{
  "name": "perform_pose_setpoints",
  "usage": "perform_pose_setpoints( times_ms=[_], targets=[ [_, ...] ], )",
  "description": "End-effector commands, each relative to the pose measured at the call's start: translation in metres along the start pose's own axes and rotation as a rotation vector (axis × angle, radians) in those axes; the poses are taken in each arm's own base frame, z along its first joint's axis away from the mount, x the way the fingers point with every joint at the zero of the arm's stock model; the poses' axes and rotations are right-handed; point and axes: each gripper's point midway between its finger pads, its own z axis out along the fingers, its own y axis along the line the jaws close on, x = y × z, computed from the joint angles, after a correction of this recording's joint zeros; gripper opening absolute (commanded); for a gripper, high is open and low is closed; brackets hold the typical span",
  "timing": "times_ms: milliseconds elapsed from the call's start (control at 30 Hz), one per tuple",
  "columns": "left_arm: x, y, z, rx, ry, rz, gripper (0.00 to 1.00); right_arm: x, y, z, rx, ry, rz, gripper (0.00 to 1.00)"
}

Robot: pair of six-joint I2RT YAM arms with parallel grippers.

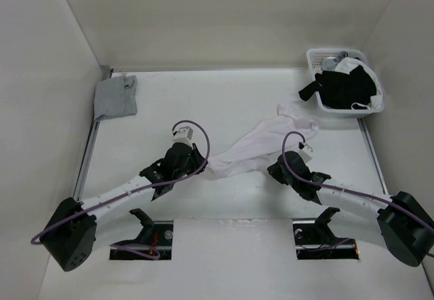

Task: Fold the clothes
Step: Flatten the tank top out

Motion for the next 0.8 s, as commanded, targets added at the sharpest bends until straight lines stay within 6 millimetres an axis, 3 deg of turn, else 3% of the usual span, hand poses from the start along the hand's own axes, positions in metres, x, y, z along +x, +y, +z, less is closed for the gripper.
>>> perform_pose_setpoints(
  times_ms=[0,67,167,200,233,300,433,533,600,633,700,767],
  targets=[
    [-0.029,-0.018,-0.024,0.066,-0.035,-0.059,0.05,-0.006,0.039,-0.007,-0.156,0.01,0.031,0.06],
    [-0.04,-0.015,-0.038,0.057,-0.042,-0.078,0.04,-0.015,0.04,-0.02,-0.169,-0.017,0.012,0.0],
    [-0.06,-0.013,-0.06,0.035,-0.08,-0.081,0.04,-0.031,0.04,-0.043,-0.141,-0.057,-0.08,0.0],
    [-0.067,-0.011,-0.067,0.026,-0.095,-0.081,0.04,-0.034,0.045,-0.06,-0.14,-0.057,-0.141,0.0],
    [-0.084,-0.009,-0.081,0.01,-0.137,-0.078,0.04,-0.044,0.051,-0.087,-0.141,-0.081,-0.221,0.0],
    [-0.117,-0.01,-0.101,0.005,-0.233,-0.073,0.04,-0.071,0.067,-0.121,-0.16,-0.155,-0.291,0.0],
    [-0.186,-0.039,-0.135,0.088,-0.42,-0.134,0.04,-0.142,0.138,-0.191,-0.312,-0.332,-0.299,0.0],
    [-0.227,-0.071,-0.16,0.197,-0.546,-0.179,0.04,-0.178,0.192,-0.23,-0.439,-0.457,-0.299,0.0],
    [-0.257,-0.085,-0.167,0.211,-0.602,-0.183,0.04,-0.2,0.219,-0.24,-0.476,-0.532,-0.316,0.0],
    [-0.273,-0.088,-0.165,0.206,-0.624,-0.187,0.04,-0.223,0.24,-0.239,-0.489,-0.583,-0.318,0.0],
    [-0.301,-0.092,-0.159,0.213,-0.653,-0.222,0.04,-0.25,0.271,-0.235,-0.537,-0.604,-0.313,0.0],
    [-0.342,-0.101,-0.148,0.248,-0.688,-0.247,0.04,-0.288,0.306,-0.23,-0.584,-0.631,-0.307,0.0]
  ],
)
